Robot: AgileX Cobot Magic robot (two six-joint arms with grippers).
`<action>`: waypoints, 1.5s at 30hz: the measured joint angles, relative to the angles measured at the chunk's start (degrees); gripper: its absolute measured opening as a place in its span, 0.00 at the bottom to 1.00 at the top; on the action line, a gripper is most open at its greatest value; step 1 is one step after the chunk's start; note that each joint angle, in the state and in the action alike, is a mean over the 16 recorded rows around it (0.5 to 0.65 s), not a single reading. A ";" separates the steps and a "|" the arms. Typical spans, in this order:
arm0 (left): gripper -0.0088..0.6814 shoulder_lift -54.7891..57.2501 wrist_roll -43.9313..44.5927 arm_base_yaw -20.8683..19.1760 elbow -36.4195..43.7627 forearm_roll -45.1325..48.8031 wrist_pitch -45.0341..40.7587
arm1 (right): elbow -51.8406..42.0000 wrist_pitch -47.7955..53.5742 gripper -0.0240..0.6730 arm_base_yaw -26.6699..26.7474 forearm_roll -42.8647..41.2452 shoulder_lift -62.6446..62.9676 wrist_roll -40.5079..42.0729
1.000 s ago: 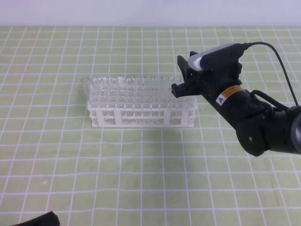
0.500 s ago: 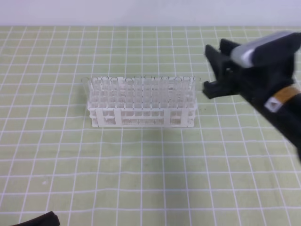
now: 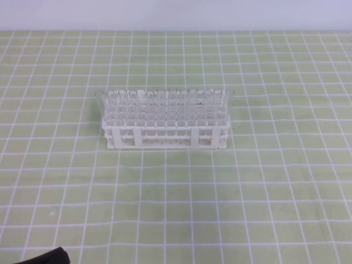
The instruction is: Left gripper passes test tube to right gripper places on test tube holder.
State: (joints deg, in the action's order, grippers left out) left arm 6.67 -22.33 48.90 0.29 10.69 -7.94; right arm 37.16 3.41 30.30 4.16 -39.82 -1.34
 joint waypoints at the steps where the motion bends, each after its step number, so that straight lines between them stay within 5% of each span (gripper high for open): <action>1: 0.01 0.00 0.00 0.00 -0.05 0.00 -0.06 | -0.17 2.43 0.03 0.00 0.34 2.10 -0.02; 14: 0.01 0.06 0.00 0.00 0.00 0.00 -0.01 | -1.91 21.14 0.01 -0.44 -0.38 14.25 0.05; 33: 0.01 0.07 0.00 0.00 0.00 0.00 -0.05 | -25.47 12.48 0.01 -26.06 4.05 33.02 2.58; 45: 0.01 0.10 0.00 0.01 0.05 0.00 0.01 | -35.48 7.18 0.01 -28.35 3.79 40.72 4.63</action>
State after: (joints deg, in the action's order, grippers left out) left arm 6.78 -22.34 48.91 0.34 10.69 -7.93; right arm 1.68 10.59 1.96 7.95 0.90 3.29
